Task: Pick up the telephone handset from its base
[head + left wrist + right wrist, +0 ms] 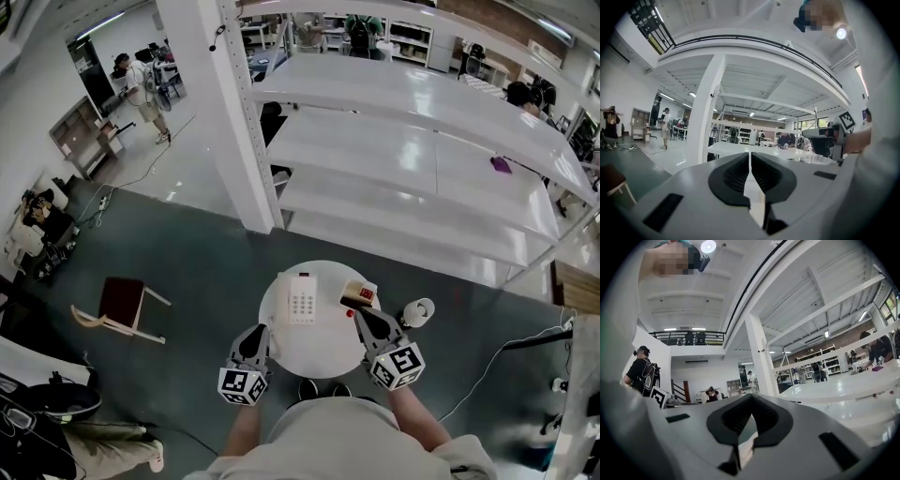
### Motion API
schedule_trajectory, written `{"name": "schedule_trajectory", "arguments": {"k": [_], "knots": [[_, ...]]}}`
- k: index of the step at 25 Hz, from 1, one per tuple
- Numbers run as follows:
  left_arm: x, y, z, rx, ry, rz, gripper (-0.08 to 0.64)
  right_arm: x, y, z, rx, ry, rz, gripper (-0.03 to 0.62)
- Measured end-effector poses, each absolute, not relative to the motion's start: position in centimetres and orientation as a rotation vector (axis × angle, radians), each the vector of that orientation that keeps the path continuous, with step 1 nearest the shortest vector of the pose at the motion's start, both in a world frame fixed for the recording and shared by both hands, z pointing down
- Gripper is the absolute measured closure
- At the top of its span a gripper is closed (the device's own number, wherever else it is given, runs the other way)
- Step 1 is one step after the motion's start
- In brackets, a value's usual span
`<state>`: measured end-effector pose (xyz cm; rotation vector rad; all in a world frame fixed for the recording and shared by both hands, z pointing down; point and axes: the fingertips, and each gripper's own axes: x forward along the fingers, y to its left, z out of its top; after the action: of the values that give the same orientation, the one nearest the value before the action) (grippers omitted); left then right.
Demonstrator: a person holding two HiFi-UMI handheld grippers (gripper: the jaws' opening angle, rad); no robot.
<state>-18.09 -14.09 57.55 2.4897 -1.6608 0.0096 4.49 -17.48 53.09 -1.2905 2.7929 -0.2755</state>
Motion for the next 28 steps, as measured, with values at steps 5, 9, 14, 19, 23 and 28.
{"name": "schedule_trajectory", "arguments": {"k": [5,9,14,19,23,28], "knots": [[-17.7,-14.4,60.0,2.477,-1.614,0.091,0.531,4.4,-17.8,53.4,-1.305,2.788,-0.285,0.583],[-17.6,-14.6,62.3,2.446,-1.595,0.151,0.532,4.6,-18.1,53.6,-1.326,2.78,-0.297,0.583],[-17.5,-15.1,65.0,2.407,-1.563,0.213,0.531,5.0,-18.5,53.9,-1.352,2.774,-0.307,0.583],[-17.3,-15.7,67.2,2.378,-1.517,0.266,0.531,5.0,-19.0,54.2,-1.372,2.769,-0.319,0.583],[-17.2,-16.0,68.4,2.372,-1.495,0.306,0.531,5.0,-19.1,54.2,-1.386,2.767,-0.328,0.583],[-17.0,-16.7,70.2,2.36,-1.446,0.349,0.51,4.8,-19.3,54.7,-1.408,2.773,-0.329,0.583]]}}
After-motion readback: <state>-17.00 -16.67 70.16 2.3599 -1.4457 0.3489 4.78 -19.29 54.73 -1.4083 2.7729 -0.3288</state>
